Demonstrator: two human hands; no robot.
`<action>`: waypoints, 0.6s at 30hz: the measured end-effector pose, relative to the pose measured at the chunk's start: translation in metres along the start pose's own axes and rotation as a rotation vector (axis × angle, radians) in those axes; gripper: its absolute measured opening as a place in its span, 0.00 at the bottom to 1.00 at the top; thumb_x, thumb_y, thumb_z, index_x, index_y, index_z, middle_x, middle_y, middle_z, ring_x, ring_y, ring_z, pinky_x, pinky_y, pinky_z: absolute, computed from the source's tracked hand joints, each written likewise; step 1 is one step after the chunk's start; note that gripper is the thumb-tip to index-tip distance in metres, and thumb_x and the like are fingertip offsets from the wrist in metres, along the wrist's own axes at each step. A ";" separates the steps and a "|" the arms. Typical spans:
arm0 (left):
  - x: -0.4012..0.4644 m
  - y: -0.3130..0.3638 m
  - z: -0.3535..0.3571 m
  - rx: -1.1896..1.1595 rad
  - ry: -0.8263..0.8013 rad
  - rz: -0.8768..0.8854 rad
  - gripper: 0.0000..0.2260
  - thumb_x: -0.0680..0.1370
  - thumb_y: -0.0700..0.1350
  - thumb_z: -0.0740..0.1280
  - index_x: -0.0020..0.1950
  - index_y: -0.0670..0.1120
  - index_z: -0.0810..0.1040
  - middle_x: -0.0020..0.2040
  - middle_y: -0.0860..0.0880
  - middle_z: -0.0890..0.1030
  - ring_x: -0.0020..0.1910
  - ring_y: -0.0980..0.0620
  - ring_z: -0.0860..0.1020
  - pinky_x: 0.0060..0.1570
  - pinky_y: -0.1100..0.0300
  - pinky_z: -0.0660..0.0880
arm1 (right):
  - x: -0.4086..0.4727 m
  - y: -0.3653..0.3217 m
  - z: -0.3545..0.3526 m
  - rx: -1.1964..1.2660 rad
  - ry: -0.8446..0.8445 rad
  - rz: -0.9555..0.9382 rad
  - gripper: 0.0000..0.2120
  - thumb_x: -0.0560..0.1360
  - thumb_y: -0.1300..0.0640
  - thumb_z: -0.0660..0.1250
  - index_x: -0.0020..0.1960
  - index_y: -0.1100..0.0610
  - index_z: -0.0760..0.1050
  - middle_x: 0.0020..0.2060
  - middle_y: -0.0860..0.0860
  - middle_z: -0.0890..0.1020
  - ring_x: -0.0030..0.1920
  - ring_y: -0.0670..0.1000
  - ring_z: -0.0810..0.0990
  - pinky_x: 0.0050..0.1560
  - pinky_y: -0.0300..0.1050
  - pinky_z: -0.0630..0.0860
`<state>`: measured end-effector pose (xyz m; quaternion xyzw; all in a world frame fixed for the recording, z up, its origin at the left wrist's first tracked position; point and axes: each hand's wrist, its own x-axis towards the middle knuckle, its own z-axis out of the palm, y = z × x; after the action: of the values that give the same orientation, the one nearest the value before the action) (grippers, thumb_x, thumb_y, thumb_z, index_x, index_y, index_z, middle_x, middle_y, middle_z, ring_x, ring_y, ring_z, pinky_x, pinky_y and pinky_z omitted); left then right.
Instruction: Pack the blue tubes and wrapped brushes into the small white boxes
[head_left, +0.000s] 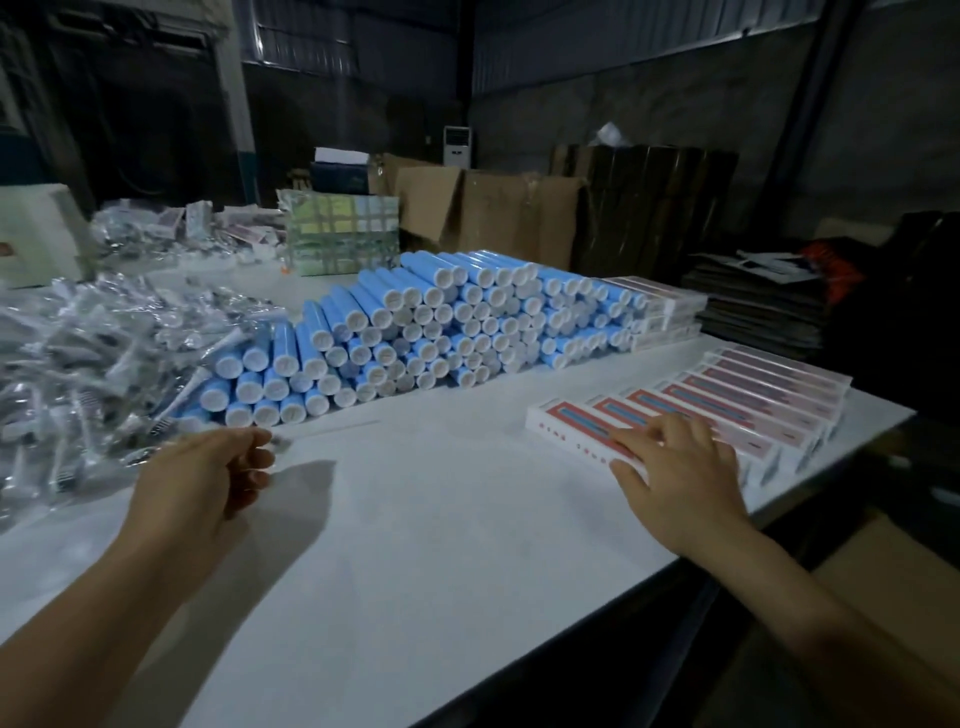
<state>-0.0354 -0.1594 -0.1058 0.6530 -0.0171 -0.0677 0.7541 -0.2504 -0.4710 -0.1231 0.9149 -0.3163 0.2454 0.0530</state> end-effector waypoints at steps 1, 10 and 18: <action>-0.001 0.001 0.001 -0.010 0.003 0.008 0.08 0.77 0.39 0.63 0.40 0.43 0.79 0.25 0.52 0.79 0.29 0.53 0.73 0.37 0.61 0.68 | 0.001 -0.001 -0.002 -0.027 -0.021 -0.003 0.17 0.76 0.43 0.61 0.64 0.41 0.73 0.57 0.48 0.71 0.60 0.52 0.65 0.58 0.50 0.62; -0.006 -0.012 0.007 0.242 -0.131 0.162 0.12 0.76 0.37 0.66 0.33 0.44 0.82 0.26 0.48 0.78 0.26 0.53 0.72 0.30 0.61 0.66 | 0.047 -0.118 -0.040 0.440 0.101 -0.306 0.10 0.77 0.52 0.64 0.52 0.52 0.82 0.50 0.51 0.79 0.54 0.55 0.73 0.55 0.49 0.66; -0.011 -0.008 0.010 0.225 0.111 0.244 0.16 0.72 0.42 0.62 0.23 0.48 0.73 0.21 0.53 0.70 0.24 0.54 0.67 0.27 0.60 0.62 | 0.039 -0.270 -0.007 0.724 -0.168 -0.588 0.12 0.77 0.56 0.59 0.36 0.57 0.73 0.35 0.53 0.78 0.39 0.55 0.74 0.36 0.47 0.68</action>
<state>-0.0478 -0.1689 -0.1121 0.7291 -0.0620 0.0629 0.6786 -0.0633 -0.2765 -0.0823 0.9419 0.0587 0.2397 -0.2277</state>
